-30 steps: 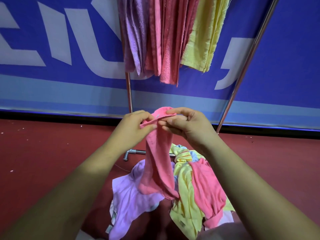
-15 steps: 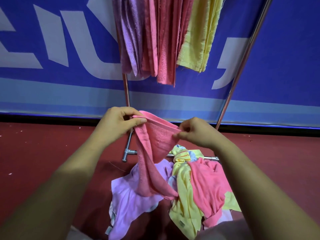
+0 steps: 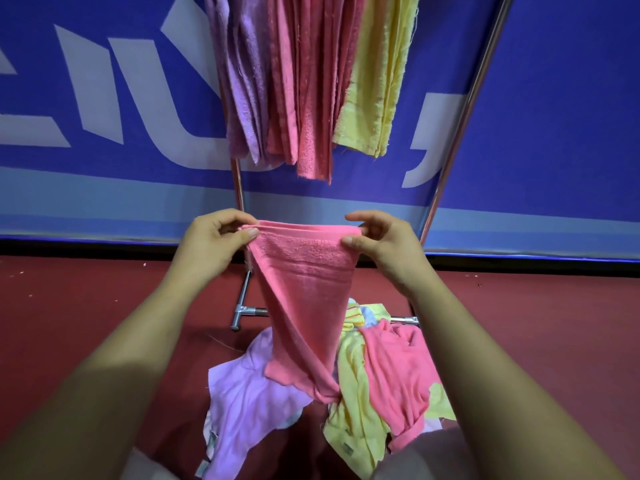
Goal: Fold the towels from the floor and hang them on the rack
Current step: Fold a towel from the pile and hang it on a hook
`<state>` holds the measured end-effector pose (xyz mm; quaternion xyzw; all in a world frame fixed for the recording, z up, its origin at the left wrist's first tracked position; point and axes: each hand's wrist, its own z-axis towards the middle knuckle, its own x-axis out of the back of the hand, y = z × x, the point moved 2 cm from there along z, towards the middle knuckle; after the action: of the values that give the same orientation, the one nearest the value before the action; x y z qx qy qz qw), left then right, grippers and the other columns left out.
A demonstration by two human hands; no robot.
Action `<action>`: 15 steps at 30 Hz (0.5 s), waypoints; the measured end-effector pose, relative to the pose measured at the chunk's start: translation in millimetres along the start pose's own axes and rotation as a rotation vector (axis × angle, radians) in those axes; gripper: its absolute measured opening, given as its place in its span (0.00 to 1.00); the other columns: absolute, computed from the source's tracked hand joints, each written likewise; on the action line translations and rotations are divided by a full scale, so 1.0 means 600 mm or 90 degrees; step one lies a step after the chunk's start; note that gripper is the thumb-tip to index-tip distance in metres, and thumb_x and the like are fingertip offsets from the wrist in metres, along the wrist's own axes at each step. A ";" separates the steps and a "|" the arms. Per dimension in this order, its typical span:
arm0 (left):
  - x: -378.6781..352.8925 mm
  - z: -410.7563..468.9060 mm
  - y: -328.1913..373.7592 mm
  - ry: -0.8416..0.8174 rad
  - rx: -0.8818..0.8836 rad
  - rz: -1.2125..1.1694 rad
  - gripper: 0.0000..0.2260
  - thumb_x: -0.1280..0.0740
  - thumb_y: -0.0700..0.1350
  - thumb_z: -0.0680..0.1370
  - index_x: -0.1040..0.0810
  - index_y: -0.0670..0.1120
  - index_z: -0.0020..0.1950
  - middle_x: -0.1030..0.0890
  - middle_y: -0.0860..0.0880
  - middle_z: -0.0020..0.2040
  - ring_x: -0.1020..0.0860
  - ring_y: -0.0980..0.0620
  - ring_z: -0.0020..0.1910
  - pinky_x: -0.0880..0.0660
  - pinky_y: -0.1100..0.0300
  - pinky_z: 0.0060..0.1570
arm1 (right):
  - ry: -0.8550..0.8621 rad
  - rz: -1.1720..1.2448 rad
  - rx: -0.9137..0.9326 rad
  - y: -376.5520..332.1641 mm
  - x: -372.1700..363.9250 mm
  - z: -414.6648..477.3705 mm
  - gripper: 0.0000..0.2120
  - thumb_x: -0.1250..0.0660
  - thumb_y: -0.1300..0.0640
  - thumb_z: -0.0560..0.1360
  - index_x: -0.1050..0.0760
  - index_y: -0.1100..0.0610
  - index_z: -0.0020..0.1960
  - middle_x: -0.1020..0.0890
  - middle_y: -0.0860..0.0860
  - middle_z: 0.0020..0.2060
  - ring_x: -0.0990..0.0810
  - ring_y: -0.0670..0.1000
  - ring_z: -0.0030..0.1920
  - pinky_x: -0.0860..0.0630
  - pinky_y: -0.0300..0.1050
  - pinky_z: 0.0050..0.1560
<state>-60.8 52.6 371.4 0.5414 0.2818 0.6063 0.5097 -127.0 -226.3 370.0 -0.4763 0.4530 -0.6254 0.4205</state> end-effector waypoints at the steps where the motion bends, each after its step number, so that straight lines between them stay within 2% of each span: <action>1: 0.000 0.000 0.002 -0.005 0.001 0.001 0.09 0.28 0.37 0.75 0.17 0.52 0.45 0.17 0.50 0.39 0.21 0.55 0.40 0.25 0.56 0.52 | -0.008 -0.061 0.007 -0.002 0.002 -0.002 0.14 0.24 0.62 0.73 0.18 0.59 0.58 0.22 0.50 0.39 0.25 0.44 0.38 0.26 0.36 0.42; 3: -0.001 0.002 0.011 -0.014 0.007 0.001 0.12 0.29 0.35 0.76 0.18 0.54 0.47 0.18 0.47 0.40 0.22 0.52 0.40 0.25 0.58 0.51 | -0.043 -0.130 0.000 -0.010 0.004 -0.005 0.09 0.26 0.60 0.75 0.17 0.61 0.54 0.17 0.51 0.41 0.22 0.41 0.37 0.24 0.34 0.42; 5: 0.001 0.010 0.030 -0.014 0.007 0.032 0.14 0.30 0.35 0.76 0.18 0.56 0.47 0.17 0.46 0.43 0.21 0.51 0.41 0.23 0.64 0.48 | -0.059 -0.136 -0.008 -0.023 0.008 -0.002 0.07 0.28 0.59 0.77 0.18 0.64 0.48 0.17 0.51 0.38 0.23 0.40 0.33 0.27 0.33 0.37; 6: 0.005 0.017 0.043 -0.010 0.001 0.051 0.14 0.30 0.36 0.76 0.18 0.56 0.45 0.16 0.46 0.43 0.20 0.51 0.41 0.21 0.62 0.49 | -0.045 -0.131 -0.006 -0.034 0.012 0.003 0.07 0.28 0.59 0.77 0.19 0.64 0.45 0.18 0.51 0.36 0.24 0.42 0.33 0.28 0.34 0.36; 9: 0.026 0.046 0.104 -0.013 -0.019 0.053 0.15 0.29 0.38 0.76 0.16 0.59 0.41 0.15 0.45 0.41 0.19 0.50 0.40 0.20 0.45 0.56 | 0.024 -0.084 0.023 -0.098 0.035 0.025 0.08 0.28 0.58 0.76 0.22 0.60 0.42 0.24 0.49 0.31 0.30 0.45 0.30 0.32 0.37 0.31; 11: 0.046 0.067 0.169 -0.006 -0.036 0.041 0.14 0.28 0.38 0.76 0.15 0.59 0.40 0.16 0.44 0.40 0.20 0.49 0.41 0.21 0.41 0.56 | 0.040 -0.030 0.052 -0.164 0.053 0.041 0.07 0.28 0.59 0.77 0.23 0.59 0.41 0.25 0.49 0.30 0.30 0.45 0.28 0.32 0.38 0.30; 13: 0.071 0.091 0.250 0.012 -0.064 0.018 0.10 0.29 0.39 0.76 0.16 0.54 0.41 0.17 0.43 0.41 0.21 0.48 0.42 0.20 0.43 0.55 | 0.037 0.069 0.081 -0.242 0.072 0.055 0.08 0.29 0.61 0.77 0.23 0.57 0.40 0.25 0.52 0.29 0.29 0.48 0.27 0.32 0.41 0.28; 15: 0.095 0.108 0.343 0.032 -0.106 0.004 0.09 0.29 0.38 0.77 0.17 0.51 0.42 0.18 0.45 0.39 0.21 0.47 0.41 0.19 0.49 0.52 | 0.032 0.153 0.126 -0.321 0.094 0.066 0.06 0.30 0.64 0.77 0.21 0.59 0.41 0.23 0.54 0.30 0.26 0.49 0.27 0.27 0.42 0.30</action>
<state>-57.9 25.6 593.1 0.4830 0.2414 0.6427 0.5434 -117.3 -241.4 574.0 -0.3590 0.4534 -0.6241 0.5253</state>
